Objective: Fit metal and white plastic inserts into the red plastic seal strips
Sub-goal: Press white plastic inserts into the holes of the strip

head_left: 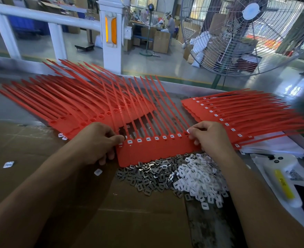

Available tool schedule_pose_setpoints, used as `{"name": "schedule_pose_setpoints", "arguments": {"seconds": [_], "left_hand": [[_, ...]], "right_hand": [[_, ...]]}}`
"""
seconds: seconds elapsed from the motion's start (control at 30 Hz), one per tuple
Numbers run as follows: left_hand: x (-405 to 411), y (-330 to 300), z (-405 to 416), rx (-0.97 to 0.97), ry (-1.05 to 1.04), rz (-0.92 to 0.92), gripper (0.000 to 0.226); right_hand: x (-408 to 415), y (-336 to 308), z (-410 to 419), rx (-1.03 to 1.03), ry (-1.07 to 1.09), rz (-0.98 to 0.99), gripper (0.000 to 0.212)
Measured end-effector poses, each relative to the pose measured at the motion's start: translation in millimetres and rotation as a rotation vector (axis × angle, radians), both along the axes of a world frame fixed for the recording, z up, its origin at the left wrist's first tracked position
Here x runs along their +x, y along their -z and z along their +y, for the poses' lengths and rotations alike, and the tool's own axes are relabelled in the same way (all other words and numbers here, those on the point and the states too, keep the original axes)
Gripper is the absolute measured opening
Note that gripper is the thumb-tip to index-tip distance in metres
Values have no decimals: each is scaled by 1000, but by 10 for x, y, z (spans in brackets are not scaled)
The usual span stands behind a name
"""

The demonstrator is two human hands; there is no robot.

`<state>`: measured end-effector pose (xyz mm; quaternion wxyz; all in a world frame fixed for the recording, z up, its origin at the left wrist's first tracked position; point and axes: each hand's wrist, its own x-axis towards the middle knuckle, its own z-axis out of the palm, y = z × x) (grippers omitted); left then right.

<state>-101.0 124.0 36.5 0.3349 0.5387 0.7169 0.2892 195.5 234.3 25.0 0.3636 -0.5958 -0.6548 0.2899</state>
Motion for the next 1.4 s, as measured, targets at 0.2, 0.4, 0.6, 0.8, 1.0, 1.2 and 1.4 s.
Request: {"name": "schedule_pose_setpoints", "arguments": {"seconds": [0.2, 0.4, 0.6, 0.8, 1.0, 1.2, 1.4], "left_hand": [[-15, 20, 23, -10, -6, 2, 26], [-27, 23, 18, 0, 8, 6, 26], [-14, 20, 16, -5, 3, 7, 25], [-12, 26, 25, -1, -2, 17, 26], [-25, 39, 19, 4, 7, 18, 26], [-30, 39, 28, -1, 3, 10, 26], [-27, 35, 24, -10, 3, 4, 25]], "right_hand": [[-53, 2, 40, -1, 42, -67, 15], [-61, 17, 53, -9, 28, -101, 17], [-68, 35, 62, 13, 56, -93, 18], [-92, 43, 63, 24, 66, -135, 16], [-112, 31, 48, 40, 75, -172, 15], [-138, 23, 18, 94, 93, -263, 13], [-160, 30, 6, 112, 96, -273, 12]]}}
